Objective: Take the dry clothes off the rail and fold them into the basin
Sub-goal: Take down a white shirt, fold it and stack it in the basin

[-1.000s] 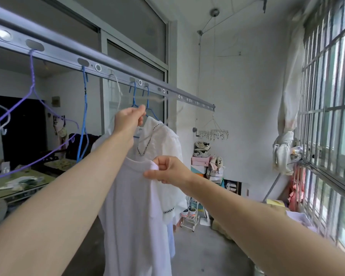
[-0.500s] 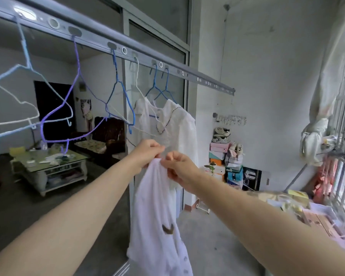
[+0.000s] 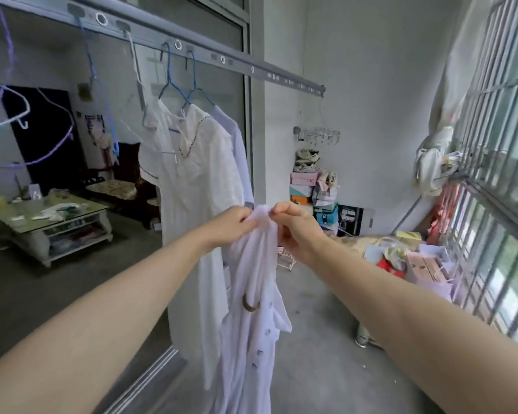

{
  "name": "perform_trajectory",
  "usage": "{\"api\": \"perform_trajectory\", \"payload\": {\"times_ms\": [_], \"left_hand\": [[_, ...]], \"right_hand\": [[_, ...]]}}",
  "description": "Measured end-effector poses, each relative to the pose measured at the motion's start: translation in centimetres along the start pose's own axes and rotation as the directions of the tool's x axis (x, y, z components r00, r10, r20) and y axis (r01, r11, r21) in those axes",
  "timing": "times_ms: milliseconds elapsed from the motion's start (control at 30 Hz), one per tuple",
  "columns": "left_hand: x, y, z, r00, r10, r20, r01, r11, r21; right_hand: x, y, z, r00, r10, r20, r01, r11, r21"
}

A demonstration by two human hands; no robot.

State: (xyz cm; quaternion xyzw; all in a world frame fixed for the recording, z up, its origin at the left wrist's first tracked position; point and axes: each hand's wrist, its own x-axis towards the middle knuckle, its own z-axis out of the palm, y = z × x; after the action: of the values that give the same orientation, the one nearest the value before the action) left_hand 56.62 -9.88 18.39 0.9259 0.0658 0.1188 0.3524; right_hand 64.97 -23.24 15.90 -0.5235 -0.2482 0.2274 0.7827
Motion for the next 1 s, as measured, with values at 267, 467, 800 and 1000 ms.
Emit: {"api": "perform_trajectory", "payload": {"times_ms": [267,467,800,1000], "left_hand": [[0.8,5.5,8.3,0.992,0.122,-0.036,-0.127,0.973,-0.195],[1.4,8.0,12.5,0.986,0.166,0.002,-0.159,0.951,-0.266],[1.6,8.0,17.3,0.984,0.143,-0.107,-0.166,0.952,-0.256],[1.9,3.4,18.0,0.989,0.107,-0.103,-0.111,0.993,-0.041]], "right_hand": [[-5.1,-1.1,-8.7,0.986,0.134,-0.102,-0.114,0.976,0.185],[-10.0,1.4,-15.5,0.975,0.222,-0.01,-0.208,0.897,-0.389],[-14.8,6.3,-22.7,0.92,0.31,-0.241,-0.274,0.065,-0.96],[-17.0,4.9,-27.1,0.855,0.269,-0.444,-0.464,0.011,-0.886]]}}
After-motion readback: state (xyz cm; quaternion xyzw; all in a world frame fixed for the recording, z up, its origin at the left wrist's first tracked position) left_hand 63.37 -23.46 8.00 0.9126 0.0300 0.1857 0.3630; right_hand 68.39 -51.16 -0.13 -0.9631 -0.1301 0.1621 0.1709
